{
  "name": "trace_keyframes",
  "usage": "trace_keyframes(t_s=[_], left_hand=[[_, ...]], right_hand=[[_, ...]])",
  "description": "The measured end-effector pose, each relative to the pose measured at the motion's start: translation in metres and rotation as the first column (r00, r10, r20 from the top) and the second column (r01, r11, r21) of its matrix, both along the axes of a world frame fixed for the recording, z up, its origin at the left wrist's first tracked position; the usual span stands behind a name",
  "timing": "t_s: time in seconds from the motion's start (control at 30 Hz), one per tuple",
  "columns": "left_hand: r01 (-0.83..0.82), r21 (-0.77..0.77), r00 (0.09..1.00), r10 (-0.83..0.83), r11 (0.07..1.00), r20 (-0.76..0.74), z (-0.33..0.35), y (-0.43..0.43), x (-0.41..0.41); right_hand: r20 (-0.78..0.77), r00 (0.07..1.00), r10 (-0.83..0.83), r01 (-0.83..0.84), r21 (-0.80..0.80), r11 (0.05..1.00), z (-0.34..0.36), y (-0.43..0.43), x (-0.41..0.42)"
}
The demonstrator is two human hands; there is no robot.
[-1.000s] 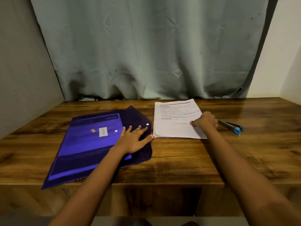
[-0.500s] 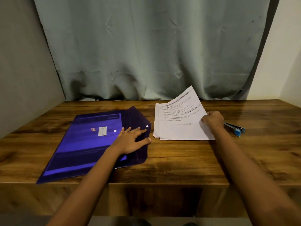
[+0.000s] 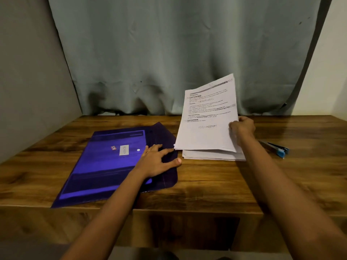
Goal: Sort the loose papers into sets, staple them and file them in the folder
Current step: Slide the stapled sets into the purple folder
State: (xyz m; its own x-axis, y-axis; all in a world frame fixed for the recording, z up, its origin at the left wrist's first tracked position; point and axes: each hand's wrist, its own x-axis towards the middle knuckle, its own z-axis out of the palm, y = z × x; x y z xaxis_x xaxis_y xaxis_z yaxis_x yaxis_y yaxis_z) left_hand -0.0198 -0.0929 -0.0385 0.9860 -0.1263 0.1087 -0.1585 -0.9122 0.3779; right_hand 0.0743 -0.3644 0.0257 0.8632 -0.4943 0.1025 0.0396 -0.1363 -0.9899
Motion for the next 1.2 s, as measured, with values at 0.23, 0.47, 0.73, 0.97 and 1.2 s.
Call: trace_keyframes(t_s=[0.23,0.47,0.73,0.97,1.2], left_hand=[[-0.047,-0.272,0.997,0.062,0.961,0.048,-0.002,0.003,-0.001],[-0.258,-0.473,0.884,0.404,0.843,0.237,-0.001,0.012,0.004],[-0.424,-0.393,0.833,0.522,0.816,0.184,0.005,0.012,-0.001],[-0.473,-0.254,0.807,0.531,0.844,0.260,0.015,0.005,-0.003],[-0.481,-0.135,0.791,0.495,0.866,0.360,0.020,0.006,-0.003]], right_hand=[[-0.038,0.999,-0.023,0.021,-0.043,0.999,-0.016,0.032,0.003],[0.021,1.000,0.024,-0.018,-0.249,0.968,-0.022,0.047,-0.004],[0.031,0.996,0.083,-0.066,-0.365,0.929,-0.023,0.052,-0.006],[0.013,0.995,0.096,-0.086,-0.343,0.935,-0.027,0.052,-0.008],[-0.032,0.990,0.135,-0.139,-0.285,0.948,-0.028,0.051,-0.011]])
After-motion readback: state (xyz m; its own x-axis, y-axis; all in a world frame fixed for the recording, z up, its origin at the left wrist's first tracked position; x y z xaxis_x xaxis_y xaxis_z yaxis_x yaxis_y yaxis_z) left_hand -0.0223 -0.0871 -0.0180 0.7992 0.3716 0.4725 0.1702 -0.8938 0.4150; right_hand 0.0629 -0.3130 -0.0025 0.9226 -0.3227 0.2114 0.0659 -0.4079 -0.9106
